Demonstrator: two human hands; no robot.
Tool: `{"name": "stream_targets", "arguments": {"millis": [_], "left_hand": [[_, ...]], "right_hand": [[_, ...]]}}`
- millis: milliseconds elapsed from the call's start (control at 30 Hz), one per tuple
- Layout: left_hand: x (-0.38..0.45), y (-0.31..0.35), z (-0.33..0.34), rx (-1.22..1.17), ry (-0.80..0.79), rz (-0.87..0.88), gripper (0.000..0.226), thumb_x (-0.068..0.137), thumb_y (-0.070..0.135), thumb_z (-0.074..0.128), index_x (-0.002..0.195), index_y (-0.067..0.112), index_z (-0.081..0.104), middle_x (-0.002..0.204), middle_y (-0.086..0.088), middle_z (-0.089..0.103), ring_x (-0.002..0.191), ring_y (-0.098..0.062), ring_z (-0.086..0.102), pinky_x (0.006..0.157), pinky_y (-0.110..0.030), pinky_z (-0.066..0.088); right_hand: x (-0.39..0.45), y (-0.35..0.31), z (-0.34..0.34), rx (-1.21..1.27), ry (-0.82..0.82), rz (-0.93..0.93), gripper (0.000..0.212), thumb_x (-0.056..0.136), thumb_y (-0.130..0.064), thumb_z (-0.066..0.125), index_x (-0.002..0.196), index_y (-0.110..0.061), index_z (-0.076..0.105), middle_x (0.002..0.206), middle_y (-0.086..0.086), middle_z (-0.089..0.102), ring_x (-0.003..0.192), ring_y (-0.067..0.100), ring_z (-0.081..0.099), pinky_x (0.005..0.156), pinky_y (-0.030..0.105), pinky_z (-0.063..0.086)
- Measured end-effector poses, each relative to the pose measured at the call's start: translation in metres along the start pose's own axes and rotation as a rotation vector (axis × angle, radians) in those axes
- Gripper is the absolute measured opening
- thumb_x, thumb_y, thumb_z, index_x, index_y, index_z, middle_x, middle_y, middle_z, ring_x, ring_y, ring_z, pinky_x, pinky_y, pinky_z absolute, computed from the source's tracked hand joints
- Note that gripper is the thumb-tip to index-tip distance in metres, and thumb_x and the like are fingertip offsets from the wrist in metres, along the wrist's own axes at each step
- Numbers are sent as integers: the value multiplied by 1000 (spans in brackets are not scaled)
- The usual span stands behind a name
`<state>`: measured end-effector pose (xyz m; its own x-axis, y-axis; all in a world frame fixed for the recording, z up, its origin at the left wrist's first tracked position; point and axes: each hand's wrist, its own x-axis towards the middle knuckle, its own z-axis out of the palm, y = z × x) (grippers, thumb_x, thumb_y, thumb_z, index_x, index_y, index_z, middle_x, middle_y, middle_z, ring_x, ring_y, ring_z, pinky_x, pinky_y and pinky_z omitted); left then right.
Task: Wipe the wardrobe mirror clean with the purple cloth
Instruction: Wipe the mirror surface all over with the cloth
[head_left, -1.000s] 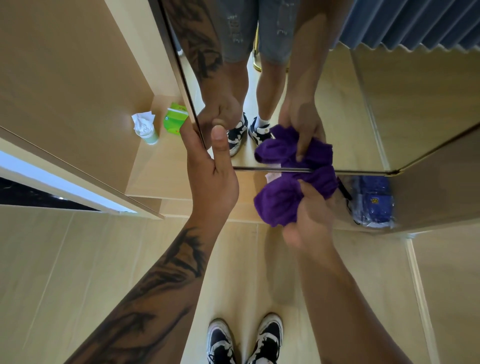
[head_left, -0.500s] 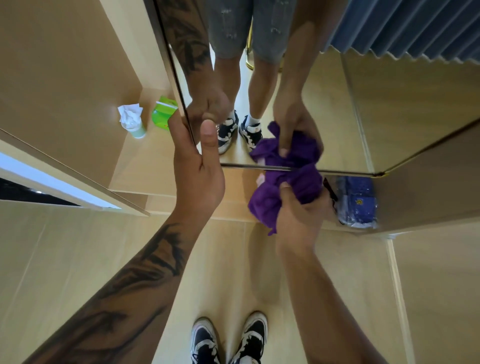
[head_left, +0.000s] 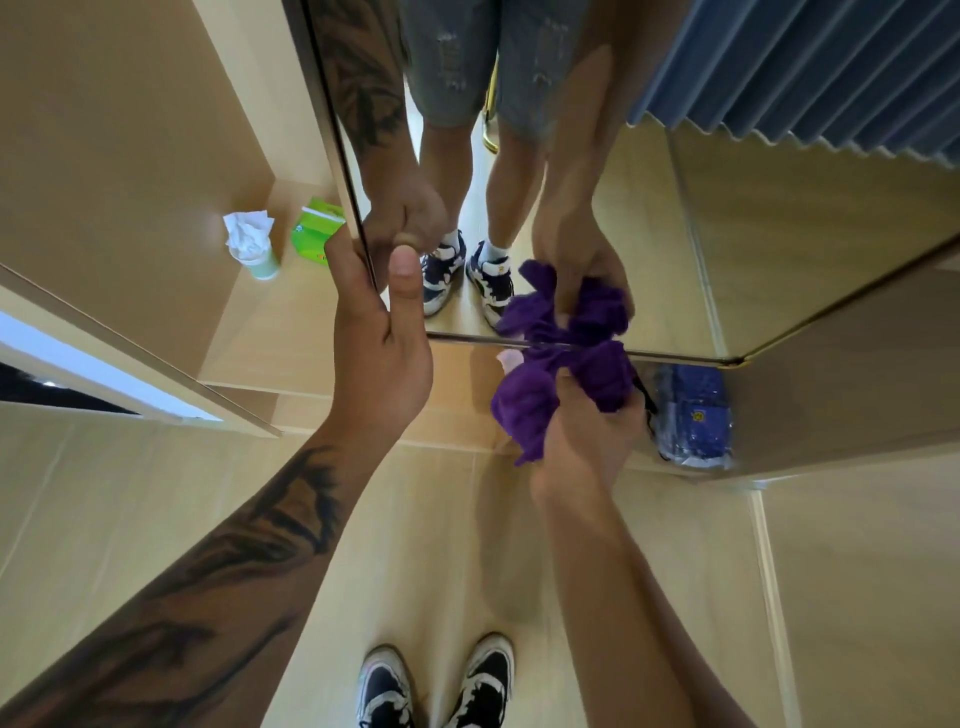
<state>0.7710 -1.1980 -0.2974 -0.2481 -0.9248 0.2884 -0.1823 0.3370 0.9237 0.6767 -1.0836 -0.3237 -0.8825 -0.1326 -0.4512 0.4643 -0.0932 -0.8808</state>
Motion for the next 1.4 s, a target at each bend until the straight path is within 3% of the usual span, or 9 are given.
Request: {"name": "stream_targets", "arguments": {"millis": [133, 300, 433, 567, 733, 967, 1100, 1300, 1400], "left_hand": [[0, 2, 2, 9, 19, -2, 63, 110, 44, 32, 150, -4, 28, 114, 23, 57, 109, 15, 55, 96, -12, 44], [0, 3, 2, 1, 36, -13, 68, 108, 49, 32, 148, -6, 27, 122, 0, 60, 113, -13, 61, 99, -38, 53], [-1, 5, 4, 33, 35, 6, 64, 110, 43, 32, 154, -3, 24, 122, 33, 57, 111, 20, 53, 95, -6, 40], [-2, 6, 2, -10, 8, 2, 69, 107, 48, 31, 143, -10, 30, 122, -5, 62, 105, 3, 55, 97, -16, 44], [-1, 6, 0, -4, 9, -7, 55, 110, 42, 33, 144, -1, 33, 123, 6, 56, 111, 6, 54, 101, -13, 41], [-4, 6, 5, -7, 35, -1, 58, 111, 41, 31, 149, -3, 28, 136, -7, 58, 122, -10, 57, 104, -15, 42], [-2, 6, 3, 30, 18, 17, 53, 114, 35, 32, 160, 16, 14, 135, 38, 41, 122, 30, 40, 100, 1, 30], [-3, 6, -3, -1, -28, -45, 51, 111, 44, 32, 153, 17, 26, 139, 9, 54, 119, 17, 51, 96, 0, 34], [-4, 9, -6, 10, -37, -90, 39, 108, 52, 32, 142, 34, 31, 124, 28, 60, 109, 12, 58, 87, -1, 39]], "right_hand": [[-22, 23, 23, -75, -166, 55, 36, 90, 2, 73, 102, -27, 56, 102, 3, 71, 88, 21, 73, 84, 46, 64], [-35, 32, 24, -220, -424, 9, 31, 88, -3, 72, 98, -28, 58, 76, -15, 68, 69, 5, 65, 66, 27, 59], [-16, 5, 9, 64, -192, 119, 36, 92, 15, 63, 108, -16, 58, 96, 2, 71, 71, 16, 69, 57, 30, 58], [3, -21, -19, 141, -22, 54, 36, 92, 16, 59, 113, -13, 59, 109, 12, 70, 68, 15, 73, 53, 26, 57], [18, -38, -41, 141, 106, -36, 39, 89, 15, 55, 103, -21, 56, 103, 5, 65, 70, 15, 66, 58, 29, 54], [7, -21, -23, 49, 10, -89, 38, 90, 16, 57, 100, -20, 50, 88, -1, 69, 60, 9, 67, 46, 28, 53], [-7, -5, -7, -70, 7, -77, 34, 91, 6, 67, 97, -24, 50, 123, 16, 62, 101, 35, 71, 81, 57, 63], [-34, 11, 18, -77, -62, -7, 33, 90, 3, 70, 98, -24, 51, 98, 9, 68, 94, 41, 72, 79, 61, 61], [-60, 29, 36, -204, -239, -13, 32, 86, 0, 70, 96, -26, 53, 100, 14, 69, 89, 38, 68, 81, 60, 59]]}}
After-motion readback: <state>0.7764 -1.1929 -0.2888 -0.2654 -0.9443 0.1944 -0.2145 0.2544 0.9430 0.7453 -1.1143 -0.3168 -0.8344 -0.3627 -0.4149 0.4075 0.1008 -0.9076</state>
